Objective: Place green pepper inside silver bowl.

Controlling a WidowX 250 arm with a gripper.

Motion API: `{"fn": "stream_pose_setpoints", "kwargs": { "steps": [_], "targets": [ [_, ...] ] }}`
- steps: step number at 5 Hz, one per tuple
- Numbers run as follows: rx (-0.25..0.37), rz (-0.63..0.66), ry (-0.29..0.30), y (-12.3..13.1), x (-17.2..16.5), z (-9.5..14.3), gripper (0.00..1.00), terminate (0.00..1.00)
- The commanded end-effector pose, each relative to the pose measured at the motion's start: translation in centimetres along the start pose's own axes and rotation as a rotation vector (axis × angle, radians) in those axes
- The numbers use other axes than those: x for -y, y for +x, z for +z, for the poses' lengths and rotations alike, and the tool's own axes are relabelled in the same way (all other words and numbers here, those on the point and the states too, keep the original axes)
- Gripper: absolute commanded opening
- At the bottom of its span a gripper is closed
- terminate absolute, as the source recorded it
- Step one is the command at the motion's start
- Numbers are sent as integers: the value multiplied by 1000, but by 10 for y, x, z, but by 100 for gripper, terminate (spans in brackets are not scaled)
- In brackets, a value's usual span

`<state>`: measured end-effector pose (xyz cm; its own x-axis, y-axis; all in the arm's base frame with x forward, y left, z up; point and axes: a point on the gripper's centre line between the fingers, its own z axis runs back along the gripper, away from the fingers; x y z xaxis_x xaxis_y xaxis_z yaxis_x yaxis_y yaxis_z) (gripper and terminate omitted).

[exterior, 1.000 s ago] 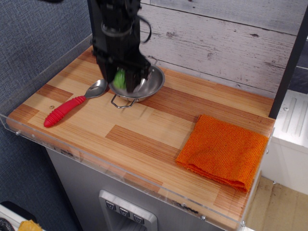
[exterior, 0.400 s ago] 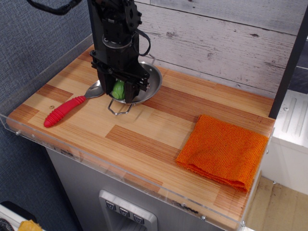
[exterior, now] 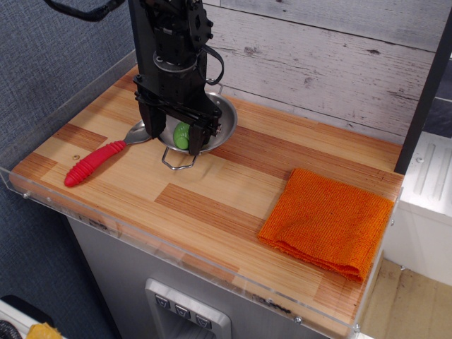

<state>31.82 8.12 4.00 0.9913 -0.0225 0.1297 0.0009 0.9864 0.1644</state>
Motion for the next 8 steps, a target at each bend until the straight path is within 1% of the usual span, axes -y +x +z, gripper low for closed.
{"fn": "stream_pose_setpoints", "kwargs": {
  "steps": [1,2,3,4,5,6,8],
  "targets": [
    [32,2,18,2,-4,12,100,0],
    [65,3,16,6,-4,22,100,0],
    [174,3,7,13,-3,51,100,0],
    [338,2,-8,21,2,94,100,0],
    [505,-7,-37,22,9,137,100,0],
    [530,-31,-35,19,23,136,100,0],
    [530,-31,-35,19,23,136,100,0]
  ]
}}
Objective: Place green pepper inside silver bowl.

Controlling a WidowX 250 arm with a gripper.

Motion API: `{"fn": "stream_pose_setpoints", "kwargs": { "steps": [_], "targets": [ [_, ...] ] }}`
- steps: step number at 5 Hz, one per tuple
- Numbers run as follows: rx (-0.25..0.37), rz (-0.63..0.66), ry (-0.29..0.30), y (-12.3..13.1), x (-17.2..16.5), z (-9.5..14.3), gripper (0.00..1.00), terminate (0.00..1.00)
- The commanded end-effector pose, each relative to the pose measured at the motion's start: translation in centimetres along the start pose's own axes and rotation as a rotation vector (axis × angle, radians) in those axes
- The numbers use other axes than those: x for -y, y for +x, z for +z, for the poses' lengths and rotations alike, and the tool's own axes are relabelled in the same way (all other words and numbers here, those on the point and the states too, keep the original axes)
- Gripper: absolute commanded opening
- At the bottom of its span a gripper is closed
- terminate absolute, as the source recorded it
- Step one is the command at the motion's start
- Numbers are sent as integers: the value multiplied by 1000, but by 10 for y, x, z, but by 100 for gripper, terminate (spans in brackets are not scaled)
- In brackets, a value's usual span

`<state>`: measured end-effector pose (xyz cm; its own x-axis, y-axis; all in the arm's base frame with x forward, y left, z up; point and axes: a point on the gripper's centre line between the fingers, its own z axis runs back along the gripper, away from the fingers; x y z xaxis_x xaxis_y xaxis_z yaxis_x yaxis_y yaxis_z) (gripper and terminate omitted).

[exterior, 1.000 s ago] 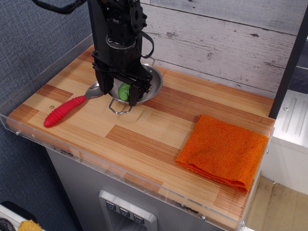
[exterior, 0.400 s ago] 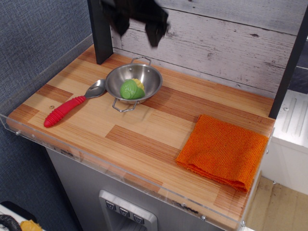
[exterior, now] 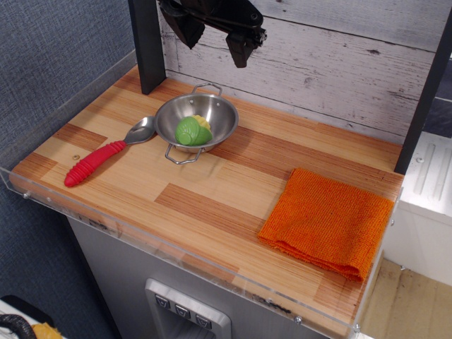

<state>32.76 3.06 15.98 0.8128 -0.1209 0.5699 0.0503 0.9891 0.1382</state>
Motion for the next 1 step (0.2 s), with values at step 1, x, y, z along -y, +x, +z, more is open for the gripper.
{"fn": "stream_pose_setpoints", "kwargs": {
  "steps": [1],
  "targets": [
    [42,2,10,-1,-6,14,100,100]
  ]
}}
